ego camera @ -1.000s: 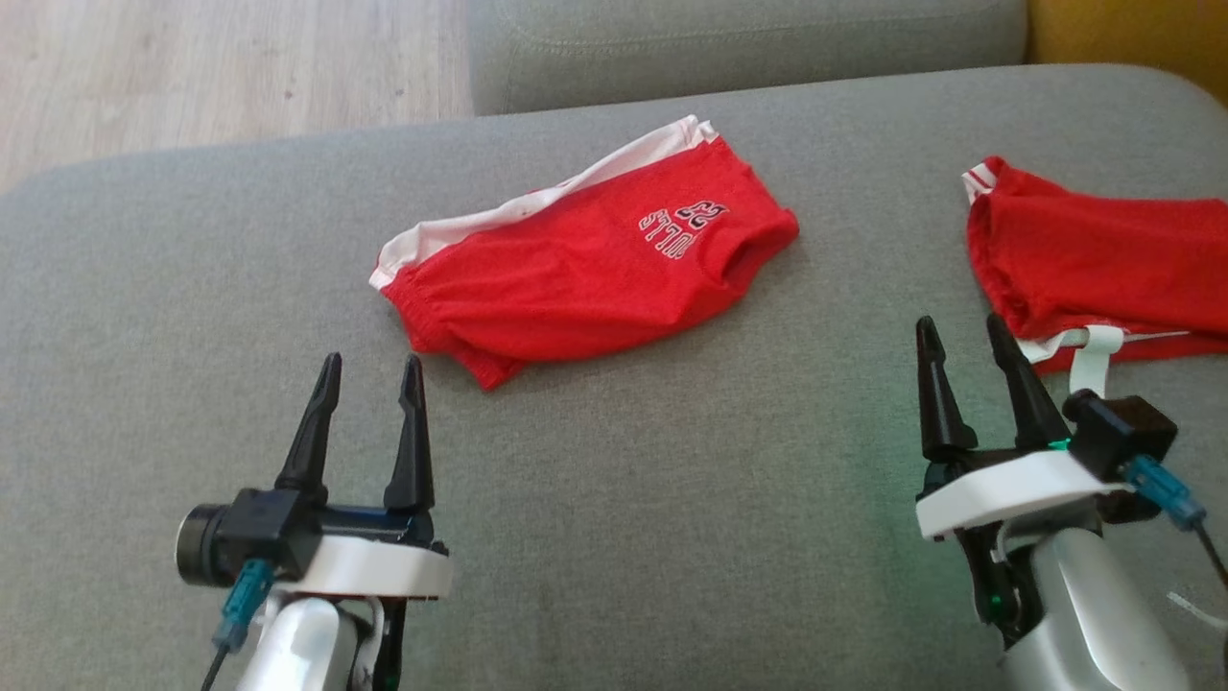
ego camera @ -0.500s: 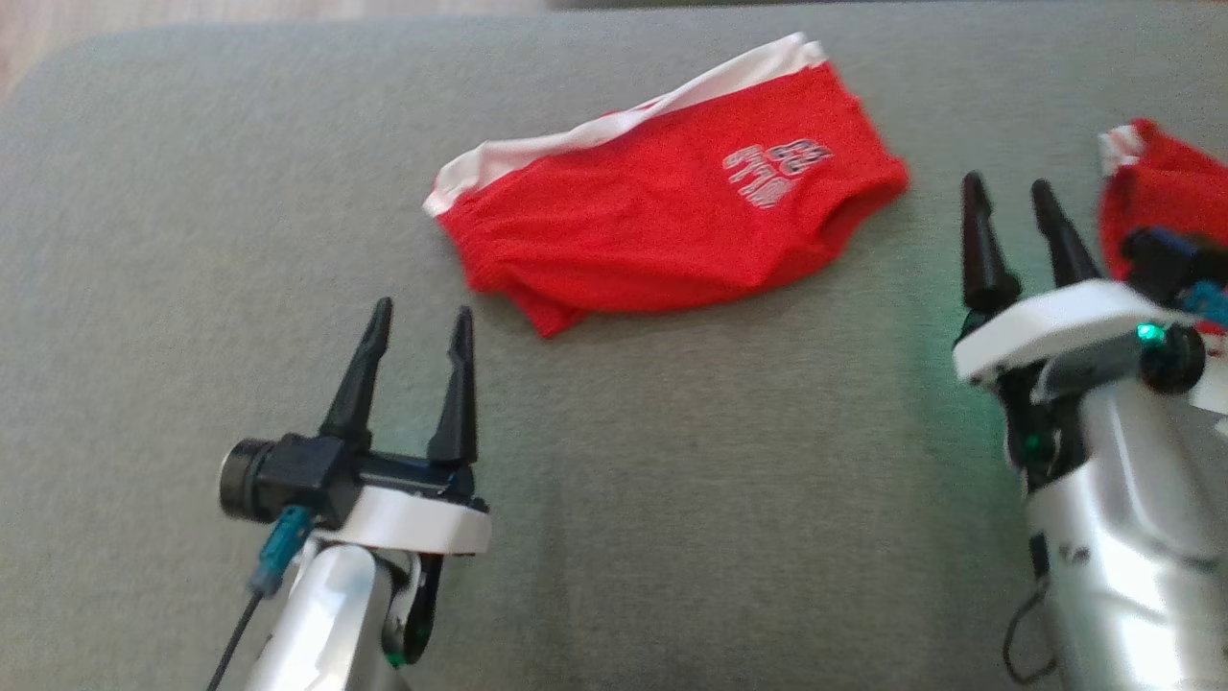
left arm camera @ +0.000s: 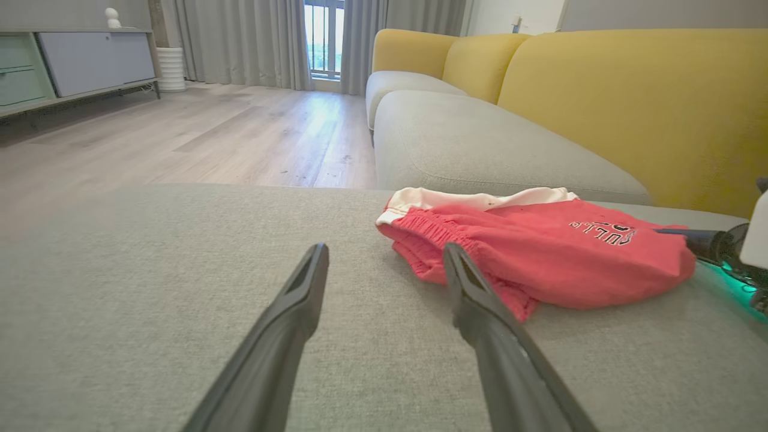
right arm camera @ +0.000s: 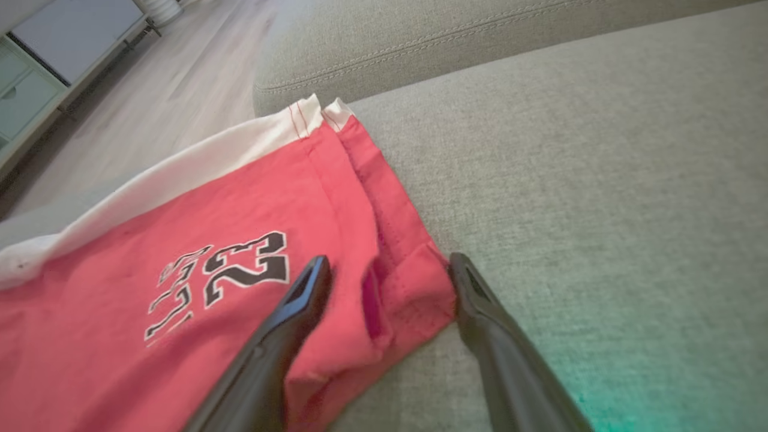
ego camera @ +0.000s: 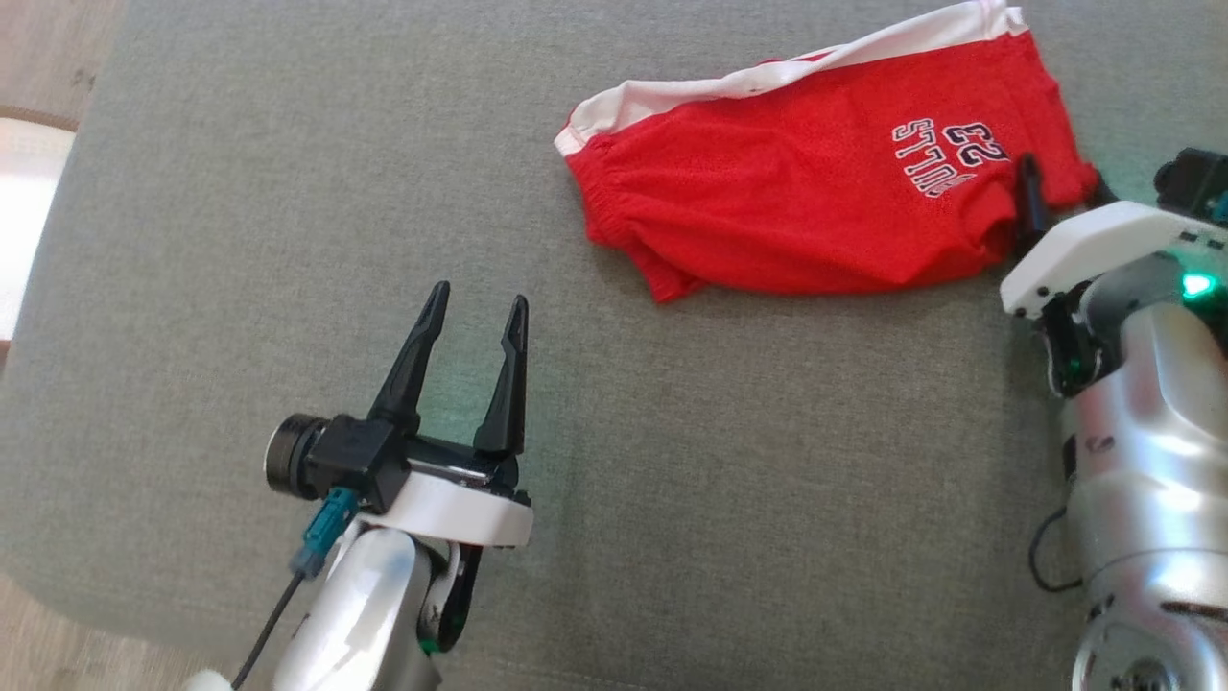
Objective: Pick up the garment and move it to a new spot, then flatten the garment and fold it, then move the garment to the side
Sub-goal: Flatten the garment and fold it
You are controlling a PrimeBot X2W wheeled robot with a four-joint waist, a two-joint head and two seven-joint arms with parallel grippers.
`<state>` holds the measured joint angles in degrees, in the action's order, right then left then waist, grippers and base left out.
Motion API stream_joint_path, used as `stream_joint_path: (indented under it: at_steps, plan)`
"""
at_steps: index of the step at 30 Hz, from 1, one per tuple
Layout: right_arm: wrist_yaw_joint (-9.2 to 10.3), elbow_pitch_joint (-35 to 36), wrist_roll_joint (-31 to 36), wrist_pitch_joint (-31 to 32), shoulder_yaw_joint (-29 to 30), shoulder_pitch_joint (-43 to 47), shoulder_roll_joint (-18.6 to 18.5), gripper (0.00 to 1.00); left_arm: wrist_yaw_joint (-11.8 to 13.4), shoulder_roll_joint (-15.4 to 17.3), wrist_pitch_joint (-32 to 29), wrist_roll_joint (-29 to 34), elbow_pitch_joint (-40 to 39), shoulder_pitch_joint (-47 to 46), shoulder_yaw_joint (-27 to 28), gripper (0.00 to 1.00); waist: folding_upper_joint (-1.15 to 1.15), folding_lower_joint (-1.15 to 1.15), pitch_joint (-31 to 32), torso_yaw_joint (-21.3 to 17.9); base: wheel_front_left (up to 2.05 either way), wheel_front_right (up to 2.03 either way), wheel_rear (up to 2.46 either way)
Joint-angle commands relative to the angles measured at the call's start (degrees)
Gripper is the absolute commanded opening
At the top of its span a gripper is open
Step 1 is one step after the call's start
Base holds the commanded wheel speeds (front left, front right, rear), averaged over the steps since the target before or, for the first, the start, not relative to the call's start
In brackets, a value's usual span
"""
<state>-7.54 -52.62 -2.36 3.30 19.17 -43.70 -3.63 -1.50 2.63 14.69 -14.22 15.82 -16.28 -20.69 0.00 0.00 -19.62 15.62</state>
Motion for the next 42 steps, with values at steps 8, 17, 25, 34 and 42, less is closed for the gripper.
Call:
stream_joint_path:
  at_steps: [8,17,25,34,42]
  plan:
    - [0.05,-7.1,8.1,-0.3,4.2,-3.6,0.7,1.0,1.0,0.3,0.3,-1.2,-1.7,-2.3,0.3,1.0,0.0,0.0,-0.1,-0.3,0.0,0.0,0.0]
    - [0.05,-17.3,6.5,-4.8,-0.7,-7.3,0.7,0.78,1.0,0.3,0.3,-1.3,-1.2,-2.2,-0.2,1.0,0.0,0.0,0.4,-1.9,0.0,0.0,0.0]
    - [0.05,-20.5,1.2,-9.4,-7.6,-9.3,0.8,0.0,0.9,0.2,0.3,-0.9,-1.0,-2.4,0.8,1.0,0.0,0.0,1.6,-2.6,0.0,0.0,0.0]
    - [0.05,-19.5,1.4,-14.6,-3.0,-8.0,-1.3,0.0,0.9,0.2,0.3,-0.9,-1.1,-0.9,2.2,1.0,0.0,0.0,3.6,-3.4,0.0,0.0,0.0]
    - [0.05,-18.1,0.3,-16.8,2.0,-4.4,-3.4,0.0,0.6,0.2,0.3,-0.4,-1.1,1.1,3.6,1.0,0.0,0.0,6.0,-5.5,0.0,0.0,0.0]
